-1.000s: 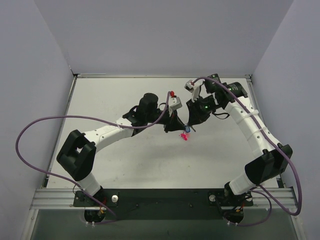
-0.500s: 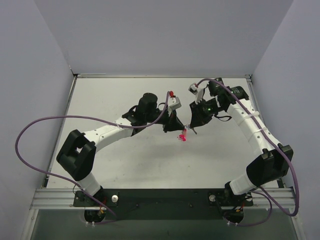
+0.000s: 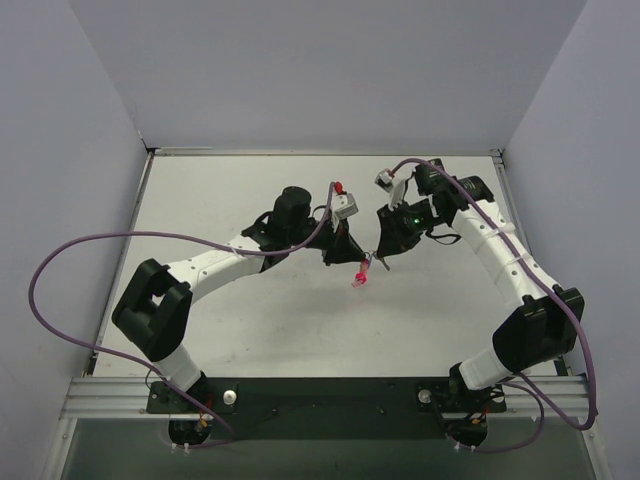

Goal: Remove the keys from the keyring

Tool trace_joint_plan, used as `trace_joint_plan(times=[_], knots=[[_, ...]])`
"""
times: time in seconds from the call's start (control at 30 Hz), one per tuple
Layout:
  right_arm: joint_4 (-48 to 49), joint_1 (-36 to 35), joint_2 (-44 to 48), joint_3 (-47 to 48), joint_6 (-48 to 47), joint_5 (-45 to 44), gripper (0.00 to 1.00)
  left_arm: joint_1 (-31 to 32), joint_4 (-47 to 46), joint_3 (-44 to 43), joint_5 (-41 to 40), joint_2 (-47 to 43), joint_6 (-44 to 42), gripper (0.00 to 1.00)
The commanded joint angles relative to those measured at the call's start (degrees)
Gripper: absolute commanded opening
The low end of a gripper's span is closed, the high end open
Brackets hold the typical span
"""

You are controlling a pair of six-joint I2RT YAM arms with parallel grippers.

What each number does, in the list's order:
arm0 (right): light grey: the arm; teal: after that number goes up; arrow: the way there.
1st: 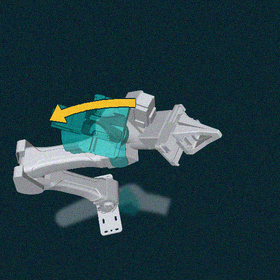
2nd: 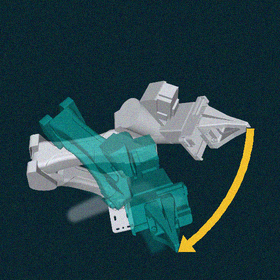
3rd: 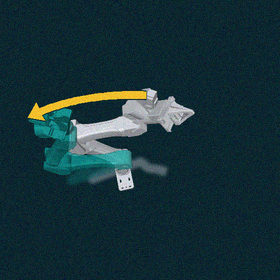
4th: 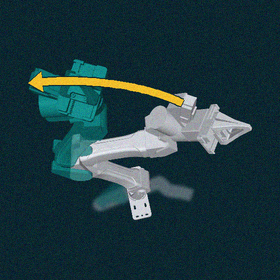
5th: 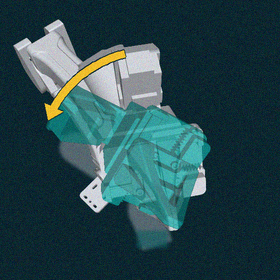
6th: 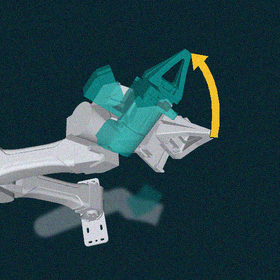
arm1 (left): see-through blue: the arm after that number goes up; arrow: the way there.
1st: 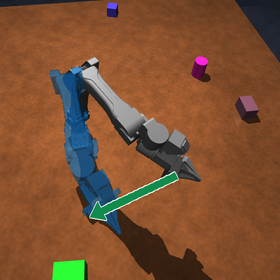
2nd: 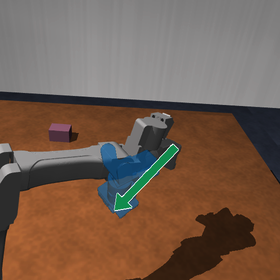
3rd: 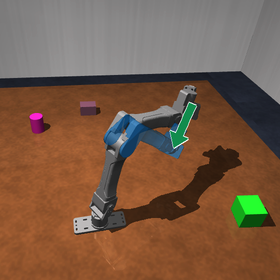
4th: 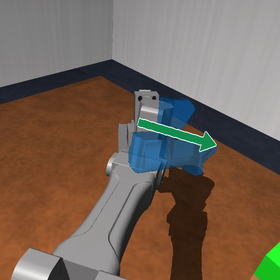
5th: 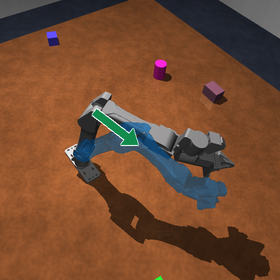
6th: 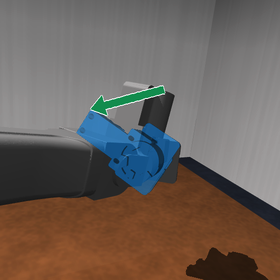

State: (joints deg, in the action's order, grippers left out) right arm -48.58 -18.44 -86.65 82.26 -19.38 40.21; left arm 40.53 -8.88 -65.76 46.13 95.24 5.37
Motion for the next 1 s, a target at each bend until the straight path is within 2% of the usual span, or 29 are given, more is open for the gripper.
trace_joint_plan(times=[0.0, 0.57, 0.97], knots=[[-0.1, -0.2, 0.0, -1.7, -1.4, -3.5, 0.0, -0.9, -3.4, 0.3, 3.5, -4.3, 1.9, 0.0], [-0.9, -3.3, 1.8, -0.2, -3.4, -3.5, 0.0, -1.0, -4.8, 1.2, 4.0, -5.2, 2.5, 0.0], [-3.2, -7.0, 3.0, 1.7, -5.9, -3.5, 0.14, -1.2, -4.2, 1.0, 3.7, -6.1, 1.7, 0.0]])
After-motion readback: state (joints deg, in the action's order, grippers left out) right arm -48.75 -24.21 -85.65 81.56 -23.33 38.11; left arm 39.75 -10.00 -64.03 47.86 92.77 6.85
